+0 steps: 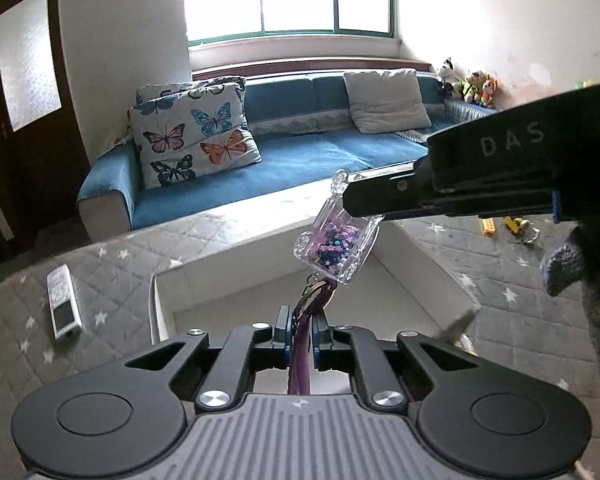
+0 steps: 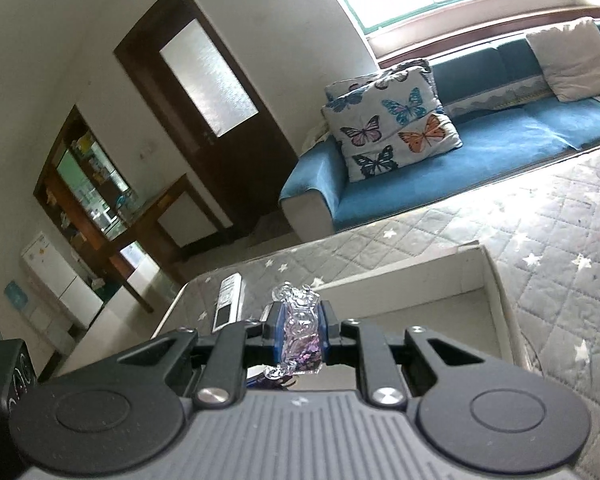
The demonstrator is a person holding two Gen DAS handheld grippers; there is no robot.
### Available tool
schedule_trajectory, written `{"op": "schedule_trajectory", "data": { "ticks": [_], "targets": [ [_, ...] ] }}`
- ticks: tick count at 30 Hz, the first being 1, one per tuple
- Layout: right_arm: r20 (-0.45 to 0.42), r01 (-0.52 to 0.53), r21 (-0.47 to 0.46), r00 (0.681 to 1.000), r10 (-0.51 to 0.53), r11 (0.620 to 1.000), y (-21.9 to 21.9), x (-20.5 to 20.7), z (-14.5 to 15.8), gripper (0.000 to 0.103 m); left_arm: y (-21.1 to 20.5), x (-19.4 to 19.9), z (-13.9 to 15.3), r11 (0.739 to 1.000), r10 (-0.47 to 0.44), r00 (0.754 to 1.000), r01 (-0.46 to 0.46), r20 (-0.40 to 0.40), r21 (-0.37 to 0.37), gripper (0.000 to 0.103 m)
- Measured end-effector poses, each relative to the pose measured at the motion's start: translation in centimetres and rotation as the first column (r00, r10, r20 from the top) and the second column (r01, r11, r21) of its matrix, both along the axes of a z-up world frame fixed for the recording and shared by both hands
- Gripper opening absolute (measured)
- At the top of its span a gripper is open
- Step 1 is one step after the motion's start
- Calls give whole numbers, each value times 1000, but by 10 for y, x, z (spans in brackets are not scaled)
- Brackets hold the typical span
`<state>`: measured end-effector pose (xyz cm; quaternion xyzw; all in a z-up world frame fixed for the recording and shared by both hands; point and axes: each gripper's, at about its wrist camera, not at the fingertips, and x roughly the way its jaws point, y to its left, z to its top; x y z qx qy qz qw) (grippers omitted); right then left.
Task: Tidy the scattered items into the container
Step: 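Carry the keychain with the right tool over the open box, then open the right tool to drop the keychain into the box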
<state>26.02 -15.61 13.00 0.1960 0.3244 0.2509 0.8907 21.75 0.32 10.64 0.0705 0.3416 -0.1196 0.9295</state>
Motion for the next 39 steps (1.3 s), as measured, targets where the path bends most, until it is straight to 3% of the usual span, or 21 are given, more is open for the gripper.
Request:
{"op": "schedule_trajectory", "data": {
  "ticks": [14,23,30,39],
  "targets": [
    [-187,67,8,980,-65,998,-14,56,-76,16,-15,62,-55,997,-24,988,35,-150,70,11],
    [-293,81,11,953,-75,997,-18,69,-114,16,-16,76,-87,994,-14,975,38,-224,103,16],
    [-288,79,-37,954,-87,996,-14,62,-117,19,-13,75,-92,992,1,973,27,-229,119,22],
    [-217,67,-86,972,-84,994,-12,46,-95,23,-2,63,-80,996,38,979,-20,-199,88,23]
  ]
}}
